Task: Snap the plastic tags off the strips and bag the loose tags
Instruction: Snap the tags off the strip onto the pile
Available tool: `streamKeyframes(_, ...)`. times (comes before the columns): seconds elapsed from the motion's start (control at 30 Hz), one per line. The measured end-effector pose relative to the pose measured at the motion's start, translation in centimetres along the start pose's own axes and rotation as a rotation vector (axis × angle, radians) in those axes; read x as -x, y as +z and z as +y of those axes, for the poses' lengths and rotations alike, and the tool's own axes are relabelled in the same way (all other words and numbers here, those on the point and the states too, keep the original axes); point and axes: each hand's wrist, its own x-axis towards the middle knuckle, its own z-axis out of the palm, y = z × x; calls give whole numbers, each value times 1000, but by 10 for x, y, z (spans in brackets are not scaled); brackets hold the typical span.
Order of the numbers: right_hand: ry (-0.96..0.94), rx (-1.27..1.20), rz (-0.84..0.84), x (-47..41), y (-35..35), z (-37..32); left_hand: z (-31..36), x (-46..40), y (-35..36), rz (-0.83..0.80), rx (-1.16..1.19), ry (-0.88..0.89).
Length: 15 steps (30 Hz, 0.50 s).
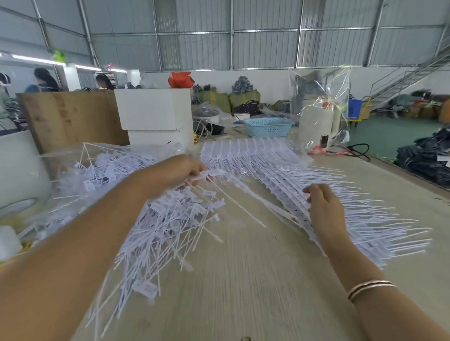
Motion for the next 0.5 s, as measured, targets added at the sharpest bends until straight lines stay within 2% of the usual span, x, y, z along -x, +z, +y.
streamKeyframes(0.07, 4, -69, -45, 1, 3, 2, 8, 5, -10, -46, -25, 38)
streamKeyframes(0.17, 101, -109, -203, 1, 6, 2, 10, 6, -13, -92, -97, 136)
streamKeyframes(0.33, 476, -341, -532, 8, 16, -5, -8, 13, 7, -75, -148, 232)
streamKeyframes(0.5, 444, -289, -645, 16, 11, 1, -21, 12, 25, -70, -302, 243)
